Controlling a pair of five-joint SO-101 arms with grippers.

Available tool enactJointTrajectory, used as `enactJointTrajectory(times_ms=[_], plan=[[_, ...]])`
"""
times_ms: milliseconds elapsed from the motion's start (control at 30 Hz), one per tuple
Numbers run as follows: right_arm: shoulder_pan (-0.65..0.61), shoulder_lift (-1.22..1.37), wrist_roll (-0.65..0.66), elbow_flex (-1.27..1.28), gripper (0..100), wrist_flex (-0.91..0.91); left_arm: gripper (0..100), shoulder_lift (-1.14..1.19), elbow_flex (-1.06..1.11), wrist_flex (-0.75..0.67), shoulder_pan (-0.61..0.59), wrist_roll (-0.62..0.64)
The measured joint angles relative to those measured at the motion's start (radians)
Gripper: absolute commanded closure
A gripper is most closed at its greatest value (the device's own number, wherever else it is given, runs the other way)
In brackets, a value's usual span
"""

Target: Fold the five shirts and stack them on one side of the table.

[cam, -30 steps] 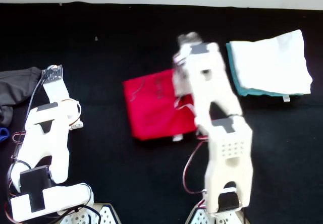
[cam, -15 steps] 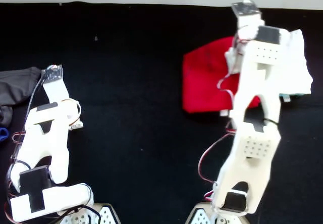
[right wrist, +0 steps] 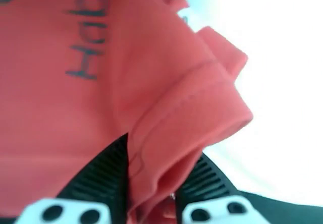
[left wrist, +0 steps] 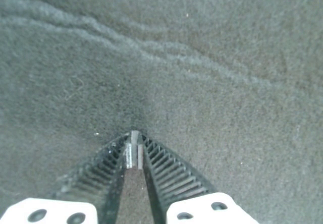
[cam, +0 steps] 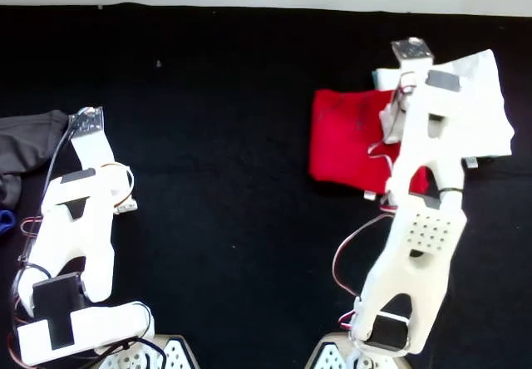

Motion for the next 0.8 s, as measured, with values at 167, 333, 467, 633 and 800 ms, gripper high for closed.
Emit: enactJointTrajectory(times_ms=[167,333,467,633,800], plan=[[-0.054,-0.011,0.000,-0.265,99.3,0.170,99,0.000,0.000,0.000,0.000,0.000],[-0.051,-0.071,0.061,-0.479,99.3,0.269,99,0.000,0.000,0.000,0.000,0.000],[-0.025,-0.103,0.120,-0.505,99.3,0.275,99,0.000,0.000,0.000,0.000,0.000],[0.060,-0.103,0.242,-0.505,99.3,0.276,99,0.000,0.000,0.000,0.000,0.000],[0.133,-0.087,0.319,-0.505,99.3,0.195,99,0.000,0.000,0.000,0.000,0.000]])
